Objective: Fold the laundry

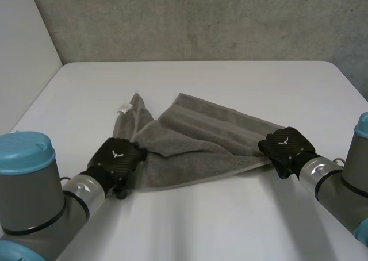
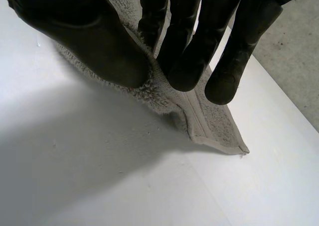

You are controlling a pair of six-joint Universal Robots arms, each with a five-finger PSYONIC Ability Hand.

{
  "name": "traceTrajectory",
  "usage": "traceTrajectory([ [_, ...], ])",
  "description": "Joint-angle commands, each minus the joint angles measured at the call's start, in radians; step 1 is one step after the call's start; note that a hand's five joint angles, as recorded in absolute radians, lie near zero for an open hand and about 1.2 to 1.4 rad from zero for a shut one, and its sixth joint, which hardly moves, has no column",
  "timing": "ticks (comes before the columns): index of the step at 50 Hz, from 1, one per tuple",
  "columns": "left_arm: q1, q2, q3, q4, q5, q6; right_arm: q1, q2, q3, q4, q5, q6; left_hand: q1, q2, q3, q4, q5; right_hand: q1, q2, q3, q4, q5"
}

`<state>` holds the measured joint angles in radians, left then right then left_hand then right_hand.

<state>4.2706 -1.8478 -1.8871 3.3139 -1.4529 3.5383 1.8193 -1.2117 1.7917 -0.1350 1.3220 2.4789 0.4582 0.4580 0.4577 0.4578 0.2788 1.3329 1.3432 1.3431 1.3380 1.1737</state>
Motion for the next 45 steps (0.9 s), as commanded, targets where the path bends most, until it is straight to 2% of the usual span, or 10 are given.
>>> traceTrajectory([
  [1, 0.002, -0.054, -0.018, 0.004, 0.003, 0.007, 0.000, 0.001, 0.002, 0.000, 0.000, 0.000, 0.046, 0.046, 0.046, 0.046, 0.051, 0.063, 0.053, 0.053, 0.058, 0.048],
  [16, 0.003, -0.162, 0.052, 0.076, -0.006, 0.011, 0.000, 0.000, 0.006, 0.000, -0.001, 0.000, 0.093, 0.093, 0.093, 0.093, 0.098, 0.063, 0.053, 0.053, 0.058, 0.048],
  [20, 0.003, -0.172, 0.069, 0.076, -0.007, 0.007, 0.000, 0.000, 0.005, 0.000, -0.001, 0.000, 0.195, 0.196, 0.196, 0.196, 0.200, 0.063, 0.053, 0.053, 0.058, 0.048],
  [32, 0.002, -0.188, 0.083, 0.078, -0.006, 0.004, 0.000, 0.001, 0.006, 0.000, -0.001, 0.000, 0.287, 0.287, 0.287, 0.287, 0.292, 0.063, 0.053, 0.053, 0.058, 0.048],
  [40, 0.002, -0.202, 0.085, 0.079, -0.004, 0.007, 0.000, 0.000, 0.005, 0.000, -0.001, 0.000, 0.442, 0.443, 0.443, 0.443, 0.447, 0.063, 0.053, 0.053, 0.058, 0.048],
  [45, 0.002, -0.199, 0.082, 0.079, -0.006, 0.002, 0.000, 0.000, 0.006, 0.000, -0.001, -0.001, 0.756, 0.756, 0.756, 0.756, 0.761, 0.063, 0.053, 0.053, 0.058, 0.048],
])
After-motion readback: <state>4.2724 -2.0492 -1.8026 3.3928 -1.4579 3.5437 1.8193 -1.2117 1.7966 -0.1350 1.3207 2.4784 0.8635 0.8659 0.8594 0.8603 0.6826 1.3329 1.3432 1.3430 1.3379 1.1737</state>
